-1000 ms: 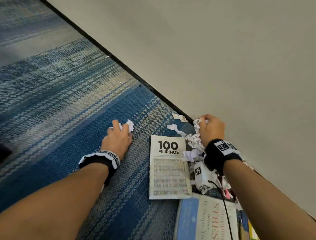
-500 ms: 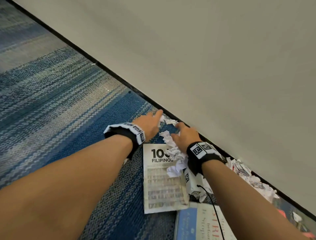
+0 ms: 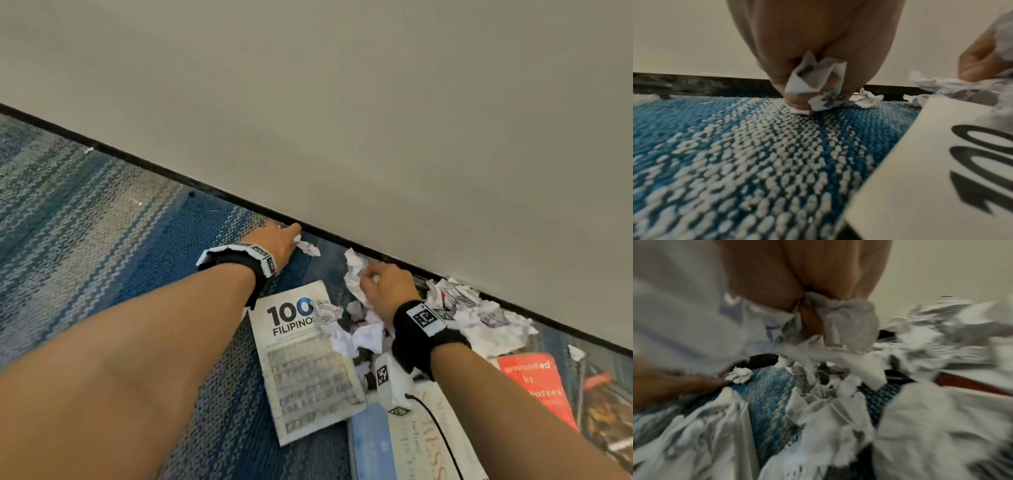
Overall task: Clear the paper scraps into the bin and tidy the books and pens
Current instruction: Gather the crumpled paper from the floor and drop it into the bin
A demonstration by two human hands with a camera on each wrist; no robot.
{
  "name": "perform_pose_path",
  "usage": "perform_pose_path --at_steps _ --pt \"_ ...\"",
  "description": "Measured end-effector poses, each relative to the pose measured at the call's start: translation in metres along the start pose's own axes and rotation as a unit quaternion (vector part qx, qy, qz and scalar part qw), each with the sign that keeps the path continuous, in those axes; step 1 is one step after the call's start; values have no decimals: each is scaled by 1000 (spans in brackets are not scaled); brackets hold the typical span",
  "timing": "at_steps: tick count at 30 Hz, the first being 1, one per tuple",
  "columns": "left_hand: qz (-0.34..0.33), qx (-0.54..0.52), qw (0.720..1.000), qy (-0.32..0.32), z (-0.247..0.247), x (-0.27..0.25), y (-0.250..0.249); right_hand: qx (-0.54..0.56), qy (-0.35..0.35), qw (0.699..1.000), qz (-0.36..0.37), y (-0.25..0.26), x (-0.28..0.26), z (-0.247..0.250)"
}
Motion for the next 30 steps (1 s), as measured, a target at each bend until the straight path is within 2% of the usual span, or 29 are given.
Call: perform_pose_path --at_steps 3,5,8,11,14,16,19,24,30 --pt "-20 9 1000 -18 5 -6 -14 47 21 998 -46 -33 -19 2" --pt "-72 -30 996 -41 10 -18 -48 63 18 994 -83 -56 -35 13" --pt "-181 -73 979 -58 17 -42 -118 68 -24 990 -124 -83 -68 46" --pt "-274 -88 958 16 4 -74 -194 64 -78 983 -151 -103 -121 89" --pt "-358 -58 927 93 -12 -121 -267 69 -106 974 -187 -125 -187 119" --pt "-392 -46 911 121 -18 -153 -310 54 -118 972 -197 -139 -230 136" --pt "-421 -20 897 134 -22 -191 -360 13 -105 966 -238 -170 -295 152" --pt "-417 51 898 127 -52 -250 -418 -18 -98 955 -280 -237 -405 160" --pt "-466 129 869 104 -119 -362 -528 7 -170 934 -314 -337 -557 146"
Point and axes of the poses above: each hand's wrist, its own x-axis towards the middle knuckle, its own z-axis out of the back of the hand, y = z × x, the point moved 10 cm from there along x, towards the middle knuckle, and after that the axes turned 10 degrees about -x, right-handed, at the moved point
